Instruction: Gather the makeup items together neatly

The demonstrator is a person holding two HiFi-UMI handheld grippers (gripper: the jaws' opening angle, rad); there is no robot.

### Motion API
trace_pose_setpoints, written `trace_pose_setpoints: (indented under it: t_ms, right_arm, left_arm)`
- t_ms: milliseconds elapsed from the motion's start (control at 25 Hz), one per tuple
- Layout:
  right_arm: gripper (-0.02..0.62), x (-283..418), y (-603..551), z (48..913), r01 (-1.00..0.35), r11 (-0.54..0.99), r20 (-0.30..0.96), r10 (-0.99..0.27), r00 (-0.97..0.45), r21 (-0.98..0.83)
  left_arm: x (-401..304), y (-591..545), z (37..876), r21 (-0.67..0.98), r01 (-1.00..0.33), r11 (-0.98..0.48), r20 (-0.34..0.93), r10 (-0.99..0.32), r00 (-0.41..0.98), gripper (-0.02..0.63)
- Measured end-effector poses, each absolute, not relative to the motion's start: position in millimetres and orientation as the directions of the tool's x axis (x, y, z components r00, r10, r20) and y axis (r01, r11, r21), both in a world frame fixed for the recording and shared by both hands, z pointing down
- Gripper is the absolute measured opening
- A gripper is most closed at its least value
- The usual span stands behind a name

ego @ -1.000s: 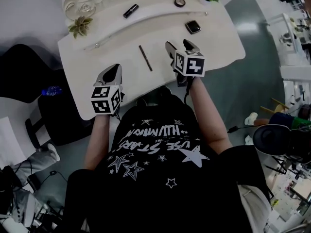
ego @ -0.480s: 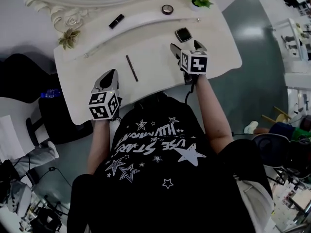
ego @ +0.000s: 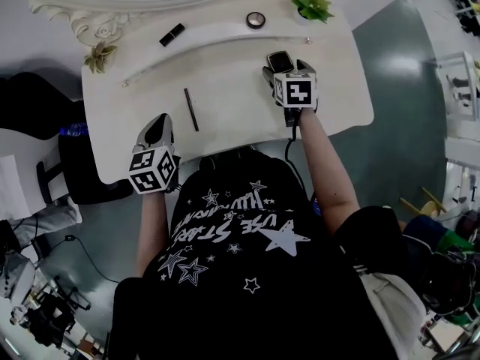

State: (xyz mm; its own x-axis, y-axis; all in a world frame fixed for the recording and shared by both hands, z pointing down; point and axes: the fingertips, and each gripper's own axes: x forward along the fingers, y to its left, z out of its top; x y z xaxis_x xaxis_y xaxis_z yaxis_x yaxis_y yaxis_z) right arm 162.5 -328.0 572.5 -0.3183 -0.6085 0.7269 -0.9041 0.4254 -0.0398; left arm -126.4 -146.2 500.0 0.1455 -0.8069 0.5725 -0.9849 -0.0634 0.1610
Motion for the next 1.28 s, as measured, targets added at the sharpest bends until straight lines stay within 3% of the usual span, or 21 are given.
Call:
trace_pose_setpoints:
  t_ms: [520,1280]
  right_arm:
    - [0.355,165,-336,587,-0.892,0.449,0.752,-0.574,-0.323,-0.041]
    - [0.351,101,-284,564,-0.893,0.445,0.741,-0.577,-0.344,-0.068]
  left_arm:
    - [-110,-123,506,0.151,-0.987,0.053,0.579,-0.814,0.045,0.003]
    - [-146,-122,508,0.2,-0.977,-0.069,0.569,-0.804,0.173,0.003]
